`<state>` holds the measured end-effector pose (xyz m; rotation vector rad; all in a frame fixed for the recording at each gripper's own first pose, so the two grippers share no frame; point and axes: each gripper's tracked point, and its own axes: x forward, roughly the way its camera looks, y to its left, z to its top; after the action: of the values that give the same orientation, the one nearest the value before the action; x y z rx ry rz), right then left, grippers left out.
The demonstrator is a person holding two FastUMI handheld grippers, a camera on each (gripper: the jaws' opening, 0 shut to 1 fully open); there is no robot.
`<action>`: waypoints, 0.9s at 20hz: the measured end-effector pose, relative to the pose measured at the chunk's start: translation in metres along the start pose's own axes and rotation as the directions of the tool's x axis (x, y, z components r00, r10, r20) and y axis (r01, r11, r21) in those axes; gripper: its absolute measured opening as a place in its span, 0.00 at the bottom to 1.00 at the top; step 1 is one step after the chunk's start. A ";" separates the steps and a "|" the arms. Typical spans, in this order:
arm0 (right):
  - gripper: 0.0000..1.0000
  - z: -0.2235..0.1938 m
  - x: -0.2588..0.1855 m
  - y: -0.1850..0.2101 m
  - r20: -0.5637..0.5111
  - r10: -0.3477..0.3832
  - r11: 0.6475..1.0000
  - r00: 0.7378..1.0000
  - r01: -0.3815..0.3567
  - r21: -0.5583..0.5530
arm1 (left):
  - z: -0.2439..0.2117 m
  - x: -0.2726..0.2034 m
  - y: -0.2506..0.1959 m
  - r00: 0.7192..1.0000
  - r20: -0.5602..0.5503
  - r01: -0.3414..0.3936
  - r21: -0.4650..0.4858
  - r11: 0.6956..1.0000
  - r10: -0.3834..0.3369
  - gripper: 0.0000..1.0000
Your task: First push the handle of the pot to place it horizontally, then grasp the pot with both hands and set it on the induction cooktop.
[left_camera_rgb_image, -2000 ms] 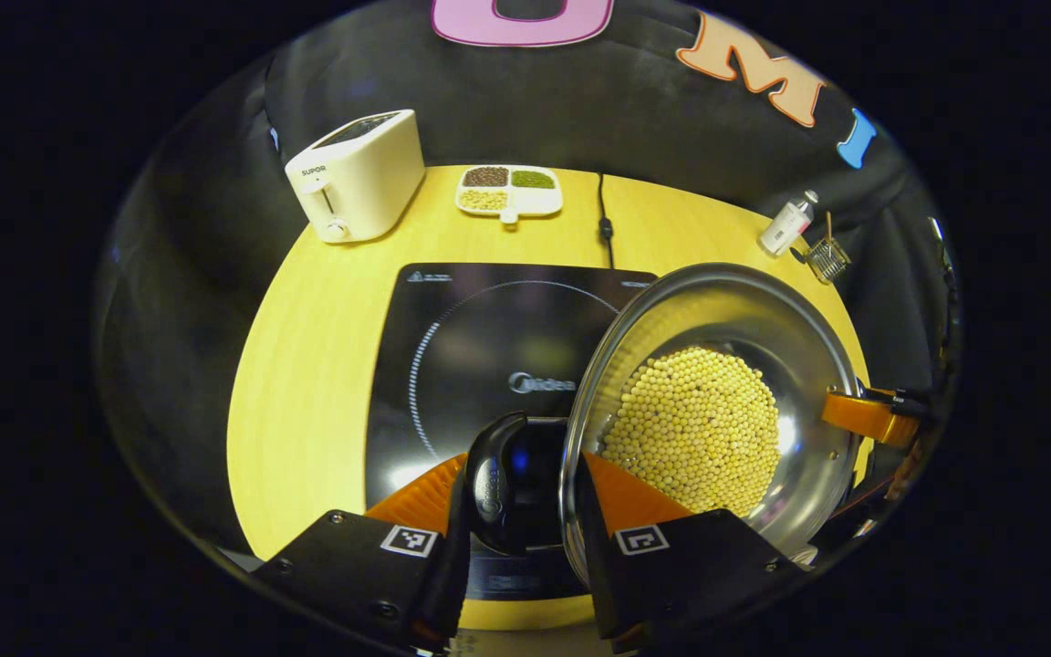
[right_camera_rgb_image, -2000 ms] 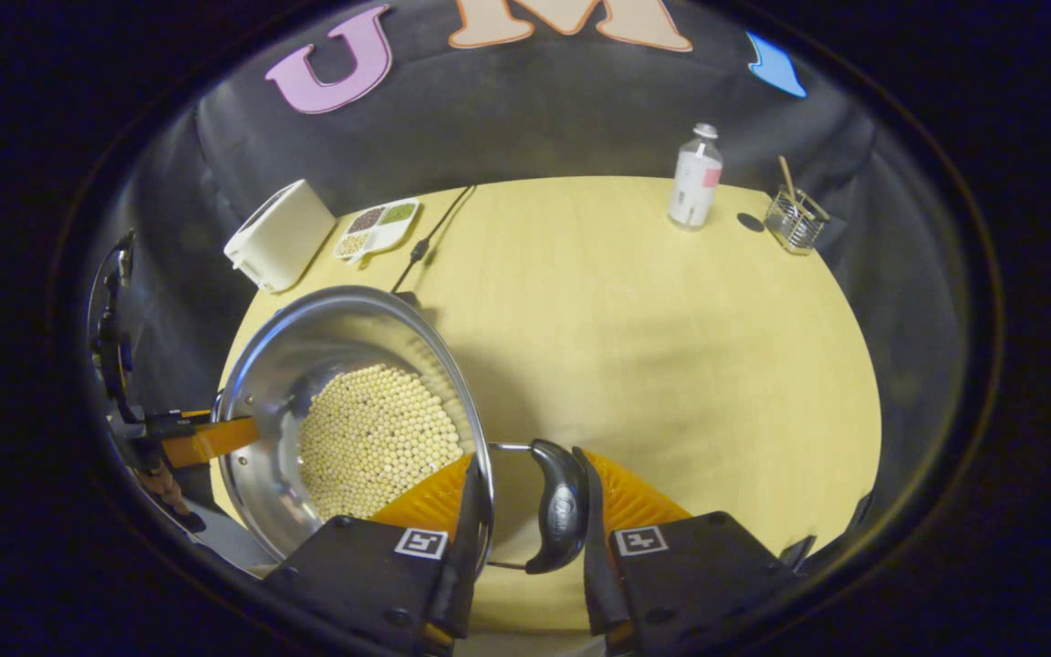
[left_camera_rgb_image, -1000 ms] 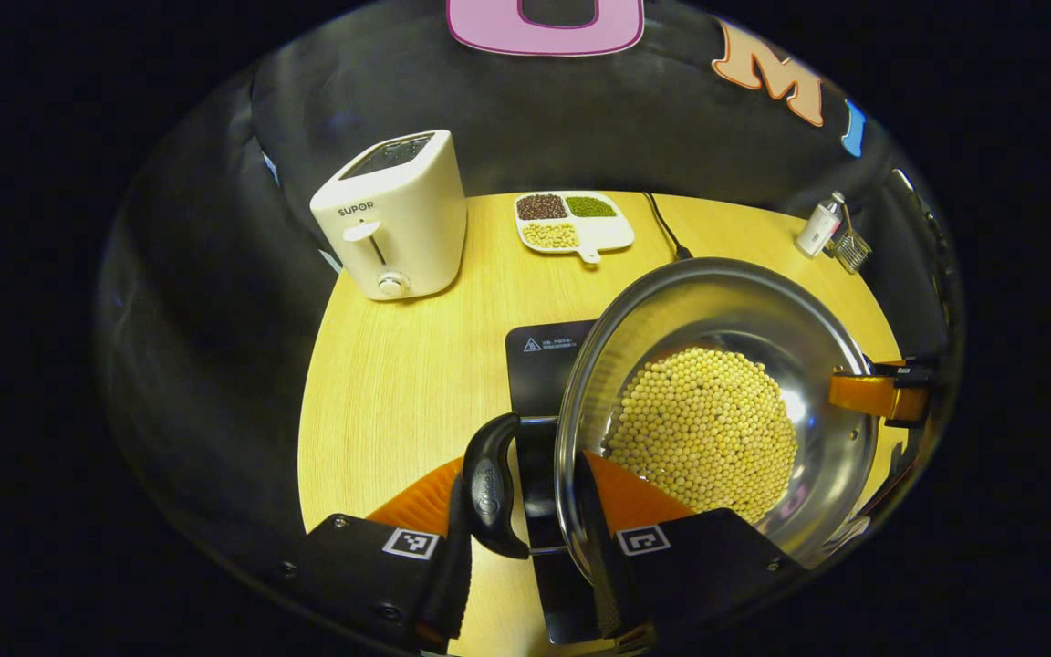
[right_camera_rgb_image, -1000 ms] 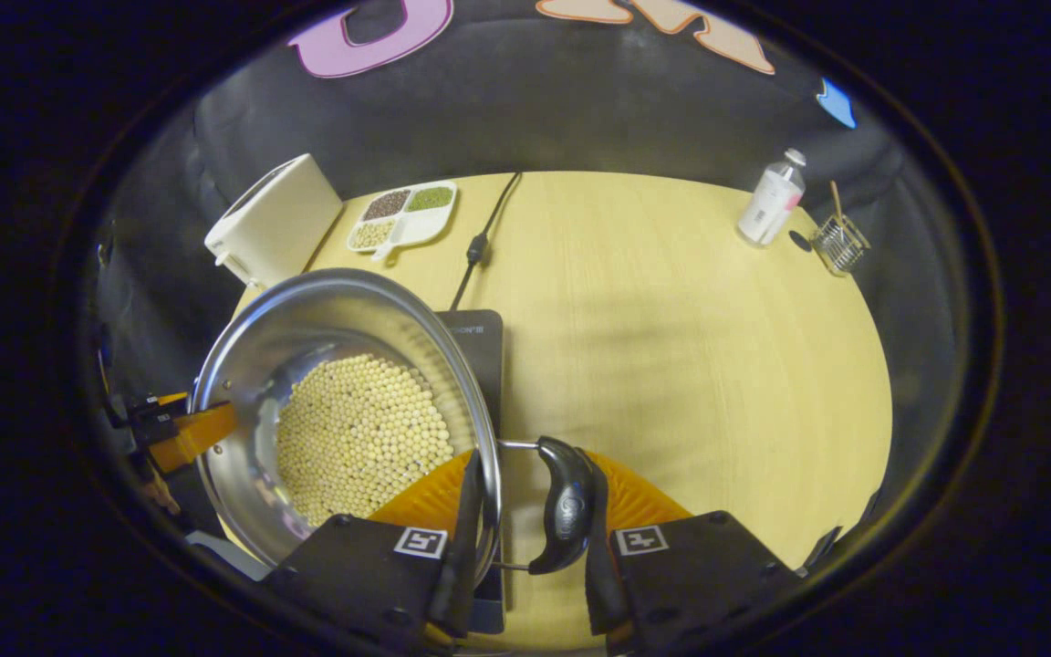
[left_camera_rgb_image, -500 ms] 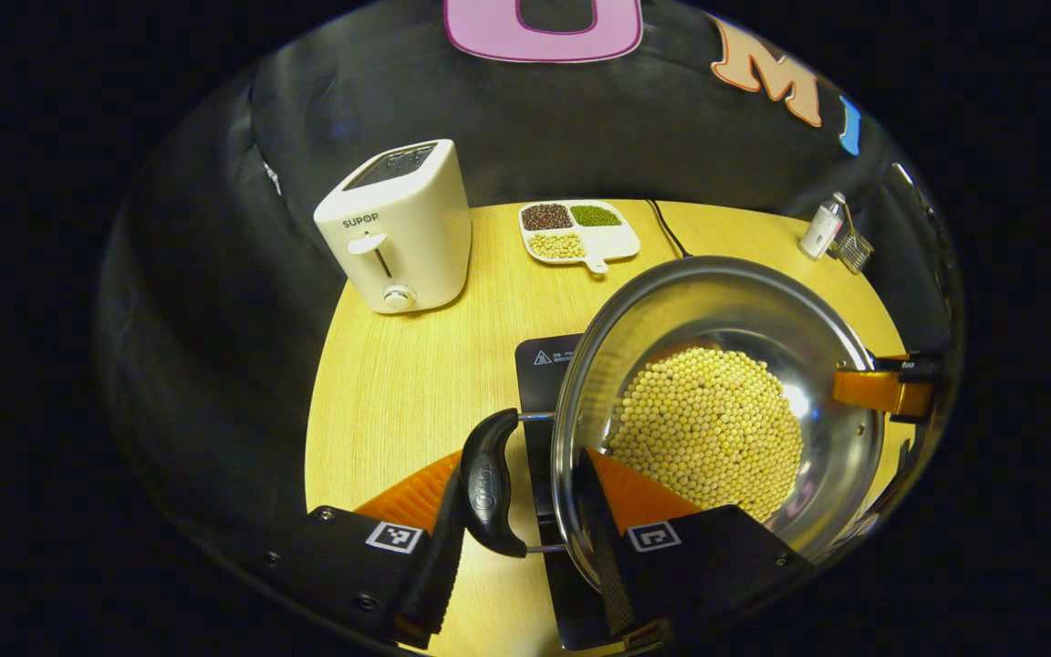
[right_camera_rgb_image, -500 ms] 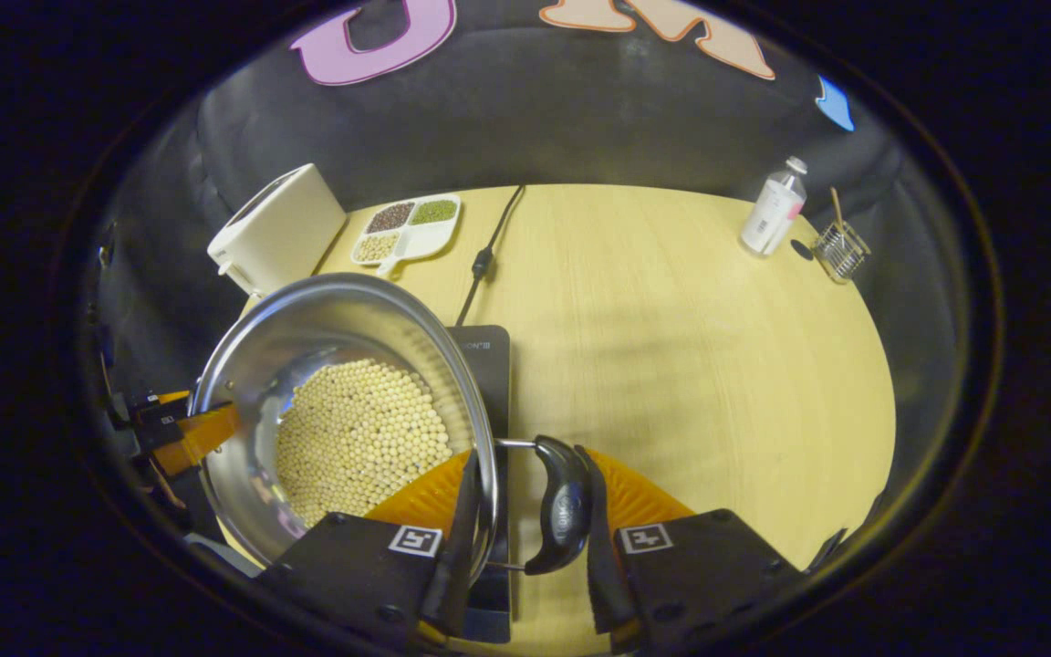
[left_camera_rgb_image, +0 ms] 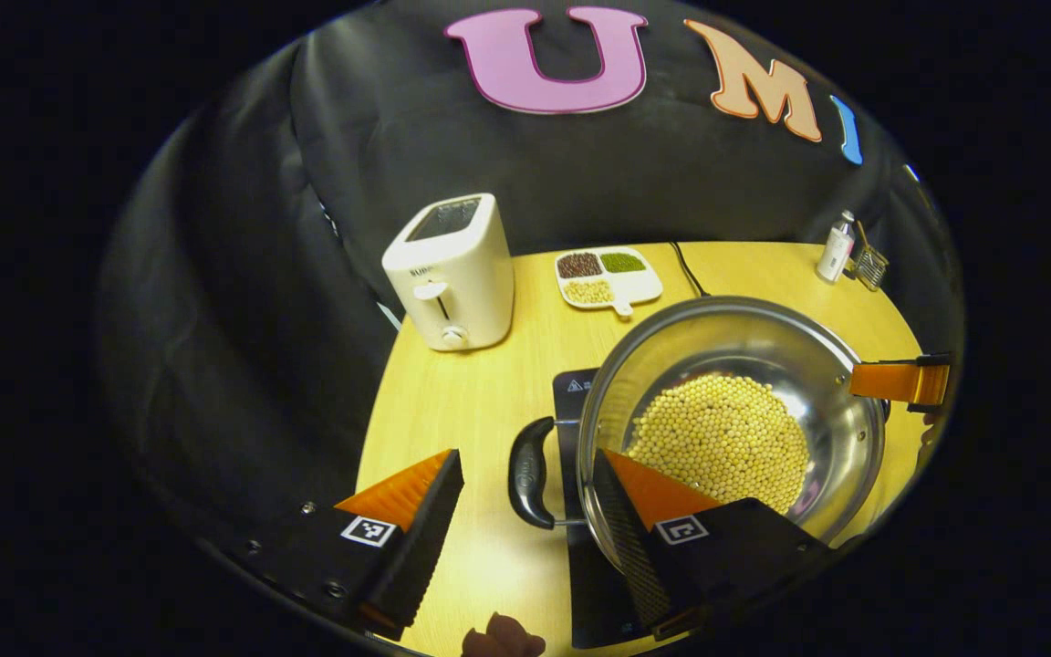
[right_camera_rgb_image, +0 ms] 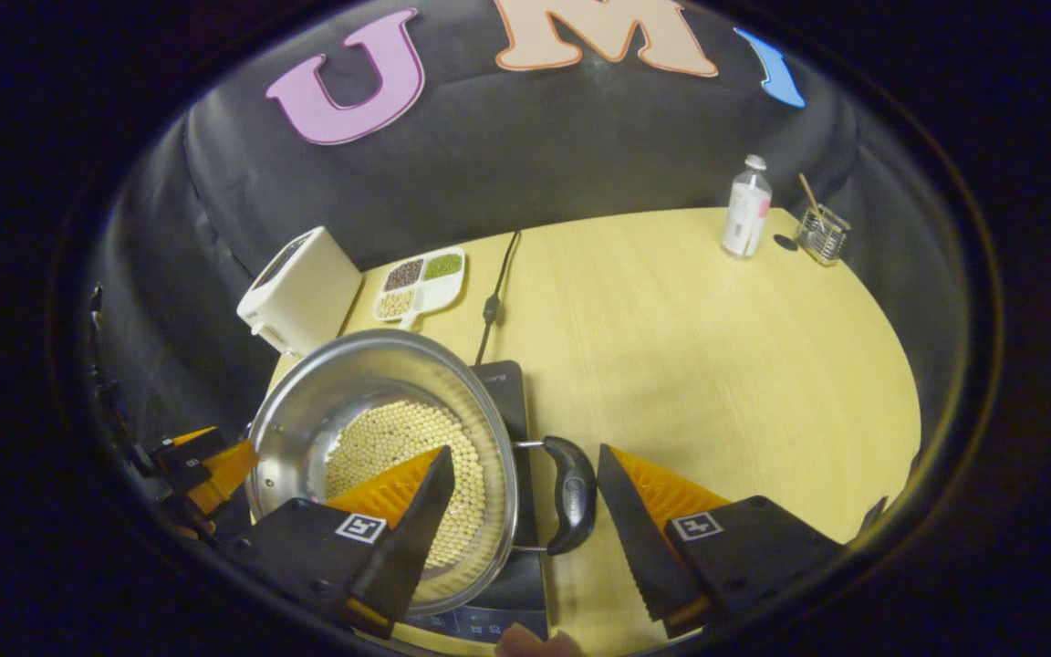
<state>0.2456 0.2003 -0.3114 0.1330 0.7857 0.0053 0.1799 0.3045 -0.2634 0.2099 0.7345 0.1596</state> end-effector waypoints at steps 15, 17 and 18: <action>0.94 -0.070 -0.165 -0.125 0.207 0.074 0.997 0.975 -0.073 -0.012 | -0.004 -0.209 -0.156 0.975 0.221 0.026 0.026 0.999 -0.031 0.94; 0.95 -0.077 -0.189 -0.135 0.234 0.091 0.993 0.968 -0.105 0.046 | -0.005 -0.238 -0.174 0.974 0.220 0.073 -0.049 0.996 -0.060 0.94; 0.95 -0.074 -0.204 -0.138 0.254 0.105 0.990 0.962 -0.126 0.070 | 0.000 -0.253 -0.178 0.971 0.230 0.082 -0.063 0.995 -0.065 0.94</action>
<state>0.0424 0.0608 -0.2359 0.2562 0.5255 0.0646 0.0076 0.0776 -0.1433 0.1294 0.5060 0.0890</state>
